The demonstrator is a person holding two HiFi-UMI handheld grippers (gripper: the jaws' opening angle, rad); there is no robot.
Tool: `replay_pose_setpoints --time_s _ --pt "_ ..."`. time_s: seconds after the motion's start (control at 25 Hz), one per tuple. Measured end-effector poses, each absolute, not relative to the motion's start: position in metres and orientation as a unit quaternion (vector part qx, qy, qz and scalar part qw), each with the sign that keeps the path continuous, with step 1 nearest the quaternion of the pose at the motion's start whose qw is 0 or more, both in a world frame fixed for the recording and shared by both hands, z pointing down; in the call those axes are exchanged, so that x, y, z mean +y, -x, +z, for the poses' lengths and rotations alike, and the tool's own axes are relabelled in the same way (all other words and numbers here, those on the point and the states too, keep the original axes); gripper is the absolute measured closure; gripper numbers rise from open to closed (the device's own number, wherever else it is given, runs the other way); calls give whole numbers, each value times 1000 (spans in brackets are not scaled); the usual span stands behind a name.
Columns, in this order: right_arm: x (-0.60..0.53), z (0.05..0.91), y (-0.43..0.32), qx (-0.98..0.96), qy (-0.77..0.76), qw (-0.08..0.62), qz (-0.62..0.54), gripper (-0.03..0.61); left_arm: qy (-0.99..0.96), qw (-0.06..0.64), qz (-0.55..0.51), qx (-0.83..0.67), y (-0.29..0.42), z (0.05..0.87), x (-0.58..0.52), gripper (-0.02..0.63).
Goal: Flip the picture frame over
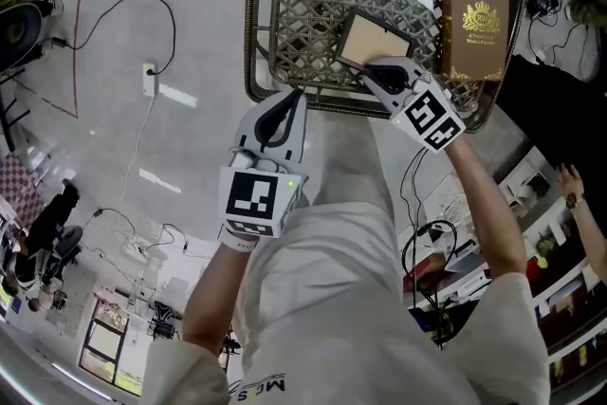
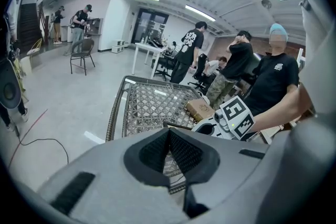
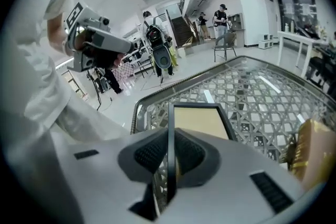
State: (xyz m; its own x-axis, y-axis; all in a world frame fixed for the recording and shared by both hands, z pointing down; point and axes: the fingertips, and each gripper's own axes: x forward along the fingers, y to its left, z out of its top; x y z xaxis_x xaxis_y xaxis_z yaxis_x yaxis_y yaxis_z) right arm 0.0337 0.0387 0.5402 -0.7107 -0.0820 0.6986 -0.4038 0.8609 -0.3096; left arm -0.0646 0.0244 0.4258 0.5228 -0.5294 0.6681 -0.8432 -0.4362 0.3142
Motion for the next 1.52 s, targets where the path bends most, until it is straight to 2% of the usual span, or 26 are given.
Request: replay_pose_setpoints --time_s 0.52,0.88,1.52 --pt "20 501 -18 -879 -168 217 391 523 -810 316 236 -434 61 417 20 589" --pt "-1 476 -4 -838 -180 94 506 525 -806 323 229 -440 62 420 16 589" --pt "-41 490 5 -749 -207 -72 625 525 -802 330 229 -443 65 429 13 589"
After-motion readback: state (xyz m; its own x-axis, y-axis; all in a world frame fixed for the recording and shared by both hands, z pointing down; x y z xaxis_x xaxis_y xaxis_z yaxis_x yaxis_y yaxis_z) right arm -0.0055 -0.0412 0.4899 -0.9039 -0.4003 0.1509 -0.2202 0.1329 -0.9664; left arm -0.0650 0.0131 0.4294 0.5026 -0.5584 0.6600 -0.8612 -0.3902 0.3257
